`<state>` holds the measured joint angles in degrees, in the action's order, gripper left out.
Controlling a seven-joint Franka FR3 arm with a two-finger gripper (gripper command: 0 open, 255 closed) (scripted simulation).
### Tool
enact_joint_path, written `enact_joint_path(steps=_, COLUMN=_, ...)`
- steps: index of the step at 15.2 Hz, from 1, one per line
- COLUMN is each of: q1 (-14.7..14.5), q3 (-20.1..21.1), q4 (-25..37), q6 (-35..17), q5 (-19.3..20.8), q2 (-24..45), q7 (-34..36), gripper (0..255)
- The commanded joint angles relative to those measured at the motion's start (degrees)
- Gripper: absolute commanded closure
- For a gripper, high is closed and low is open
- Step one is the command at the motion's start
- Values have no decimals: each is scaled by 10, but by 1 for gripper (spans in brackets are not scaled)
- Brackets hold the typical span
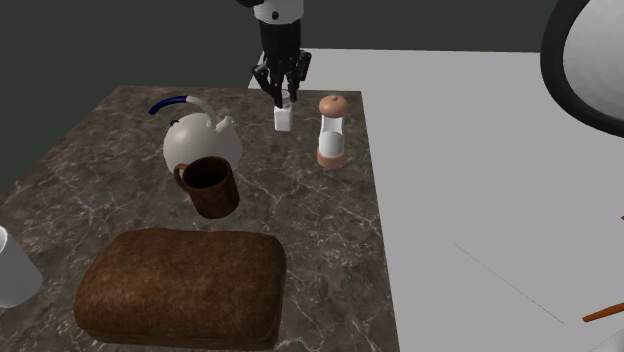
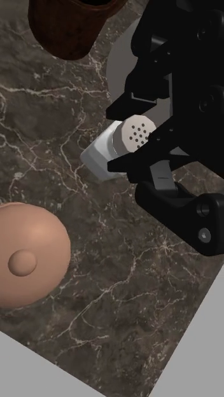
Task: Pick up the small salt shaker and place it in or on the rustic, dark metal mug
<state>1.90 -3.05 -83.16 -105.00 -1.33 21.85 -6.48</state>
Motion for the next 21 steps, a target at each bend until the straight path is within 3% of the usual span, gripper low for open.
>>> enact_joint_path(steps=1, q1=0, q3=0, q4=13, q6=15, q5=0, q2=-2, q7=0, gripper=255)
enact_joint_path(steps=13, q1=2, q3=0, q4=114, q6=108, q5=0, q2=6, q7=1, gripper=255)
enact_joint_path(steps=21, q1=-66, q3=26, q4=173, q6=147, q5=10, q2=26, q7=94, gripper=255)
